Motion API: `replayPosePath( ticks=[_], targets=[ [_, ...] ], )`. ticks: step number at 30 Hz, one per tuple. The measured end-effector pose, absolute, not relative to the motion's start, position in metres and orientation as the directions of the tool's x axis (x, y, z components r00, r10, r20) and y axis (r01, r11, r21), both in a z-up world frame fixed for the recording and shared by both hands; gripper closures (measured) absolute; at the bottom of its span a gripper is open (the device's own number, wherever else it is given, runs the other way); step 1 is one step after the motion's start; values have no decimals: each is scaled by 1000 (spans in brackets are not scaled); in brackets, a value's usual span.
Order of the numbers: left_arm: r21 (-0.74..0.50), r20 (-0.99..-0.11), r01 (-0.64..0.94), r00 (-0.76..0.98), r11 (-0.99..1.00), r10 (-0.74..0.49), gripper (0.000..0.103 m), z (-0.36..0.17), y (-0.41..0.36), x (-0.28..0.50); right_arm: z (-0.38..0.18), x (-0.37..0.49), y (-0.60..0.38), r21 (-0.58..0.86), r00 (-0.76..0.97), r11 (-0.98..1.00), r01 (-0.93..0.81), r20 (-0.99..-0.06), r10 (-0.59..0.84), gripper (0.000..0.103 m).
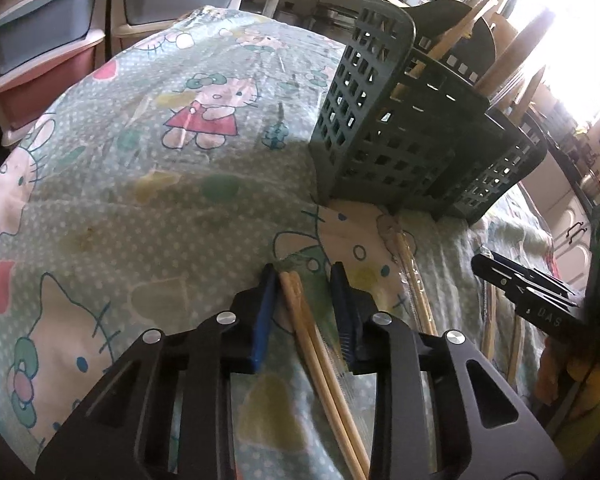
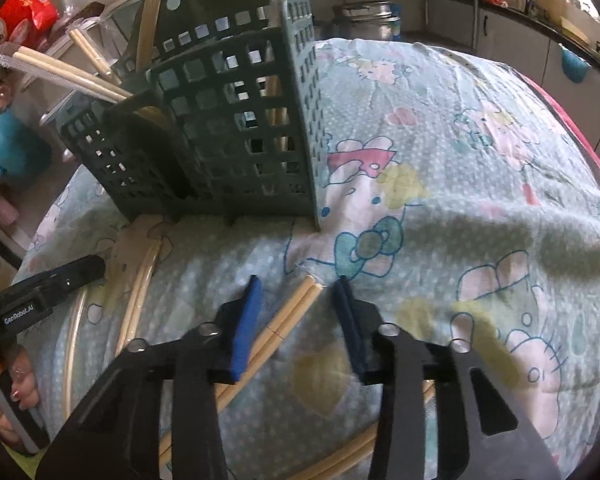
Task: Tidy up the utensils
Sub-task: 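Lower both tools onto wooden chopsticks in the pile and close them, then lift the held chopsticks with both tools up above the green caddy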
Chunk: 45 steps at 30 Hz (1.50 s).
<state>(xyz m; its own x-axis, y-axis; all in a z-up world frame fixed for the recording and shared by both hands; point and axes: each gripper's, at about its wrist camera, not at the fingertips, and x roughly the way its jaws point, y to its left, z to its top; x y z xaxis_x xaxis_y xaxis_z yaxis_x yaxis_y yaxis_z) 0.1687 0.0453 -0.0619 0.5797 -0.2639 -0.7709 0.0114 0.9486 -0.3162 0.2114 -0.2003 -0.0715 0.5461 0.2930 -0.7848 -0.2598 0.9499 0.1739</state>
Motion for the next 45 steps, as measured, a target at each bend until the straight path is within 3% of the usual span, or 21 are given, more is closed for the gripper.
replayPosePath(
  ticks=[4, 13, 24, 45],
  targets=[
    [-319, -770, 9, 581, 948, -265, 83, -62, 45, 169, -73, 211, -211, 222, 552, 948, -228, -773, 313, 83],
    [-326, -770, -7, 582, 945, -261, 93, -63, 50, 170, -61, 208, -225, 311, 571, 926, -215, -729, 378, 93],
    [-412, -675, 7, 669, 911, -310, 98, -25, 57, 153, -28, 190, -231, 349, 621, 903, -251, -657, 426, 94],
    [-408, -528, 151, 765, 900, -368, 100, 49, 31, 134, 47, 139, -226, 330, 706, 847, -417, -470, 530, 97]
  ],
)
